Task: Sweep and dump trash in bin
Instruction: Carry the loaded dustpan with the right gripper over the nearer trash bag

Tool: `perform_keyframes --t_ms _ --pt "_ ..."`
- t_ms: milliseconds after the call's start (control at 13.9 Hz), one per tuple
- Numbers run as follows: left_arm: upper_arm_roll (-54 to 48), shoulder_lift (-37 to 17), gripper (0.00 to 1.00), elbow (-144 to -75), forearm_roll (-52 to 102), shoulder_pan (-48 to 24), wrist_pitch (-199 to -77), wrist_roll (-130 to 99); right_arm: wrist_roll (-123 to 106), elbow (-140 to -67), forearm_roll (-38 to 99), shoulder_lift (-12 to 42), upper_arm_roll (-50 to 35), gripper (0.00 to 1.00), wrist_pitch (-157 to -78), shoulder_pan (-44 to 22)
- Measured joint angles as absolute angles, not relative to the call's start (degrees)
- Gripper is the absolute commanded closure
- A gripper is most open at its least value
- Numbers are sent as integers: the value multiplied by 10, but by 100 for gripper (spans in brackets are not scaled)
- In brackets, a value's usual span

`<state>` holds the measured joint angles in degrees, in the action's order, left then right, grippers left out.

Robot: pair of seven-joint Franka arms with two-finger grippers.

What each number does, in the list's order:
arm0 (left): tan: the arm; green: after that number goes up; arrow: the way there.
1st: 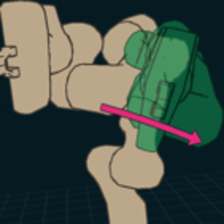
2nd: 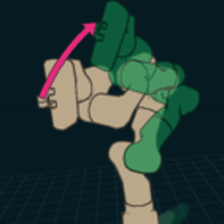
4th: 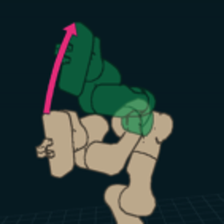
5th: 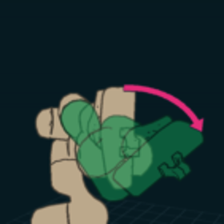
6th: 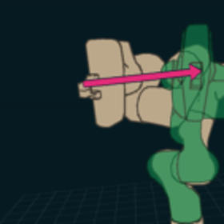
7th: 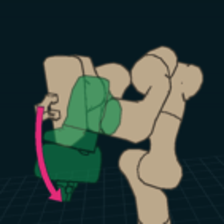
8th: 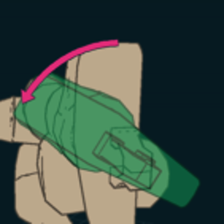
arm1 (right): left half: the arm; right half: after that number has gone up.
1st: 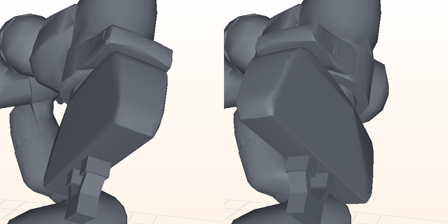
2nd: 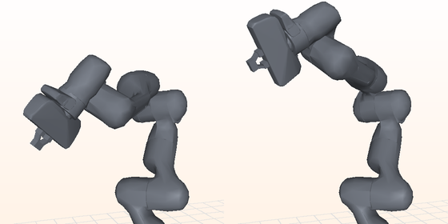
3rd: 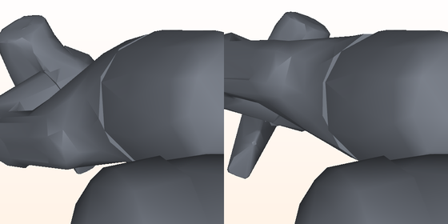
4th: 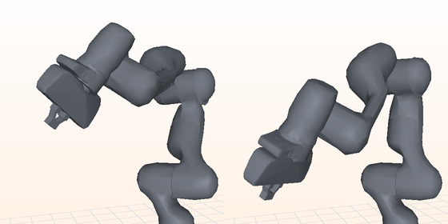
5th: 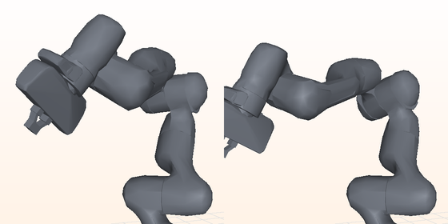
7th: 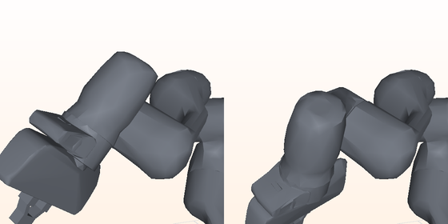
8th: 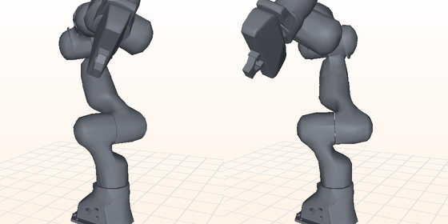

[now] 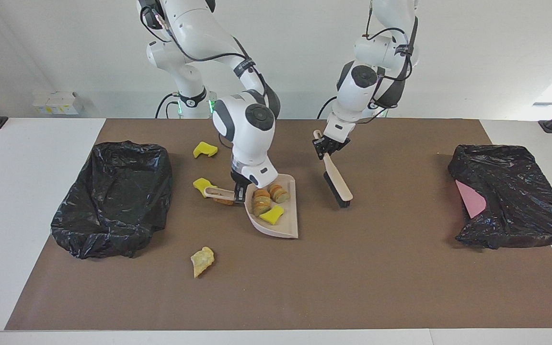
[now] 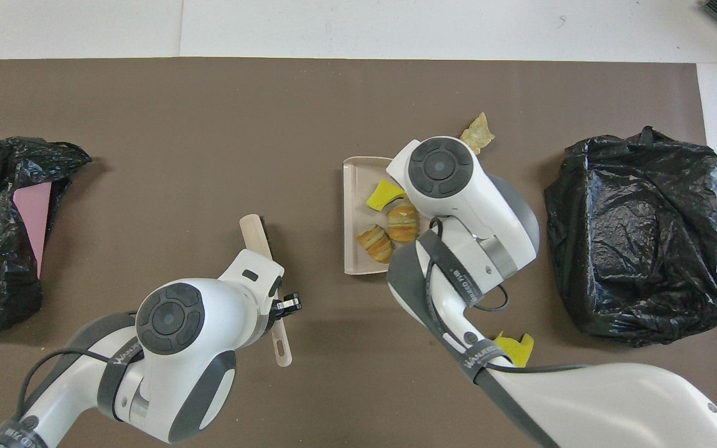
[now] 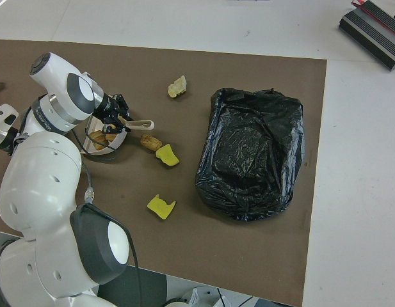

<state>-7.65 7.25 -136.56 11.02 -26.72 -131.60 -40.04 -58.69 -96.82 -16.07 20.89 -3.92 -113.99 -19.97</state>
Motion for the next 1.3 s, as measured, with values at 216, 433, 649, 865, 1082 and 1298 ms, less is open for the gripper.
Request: perform_keyframes --t_ms 216,433,649,865,1082,1298 --pt "-88 78 100 -1367 104 -286 -1306 -398 -676 -967 -144 171 -39 100 -1138 -132" --pt "-92 82 100 -1375 104 -352 -1304 -440 -753 -968 -139 133 -39 100 -1123 -69" --pt "-95 82 100 -1400 104 -412 -1319 -475 -813 -973 -138 105 -39 100 -1118 -3" --pt "-95 82 0 -1436 104 -436 -1366 -506 -882 -976 -138 79 -39 100 -1111 74" --pt "-89 82 0 -1434 104 -436 -1374 -509 -940 -983 -138 70 -38 100 -1100 151" --pt "-83 82 0 -1419 92 -406 -1376 -509 -992 -1006 -157 59 -36 100 -1120 218"
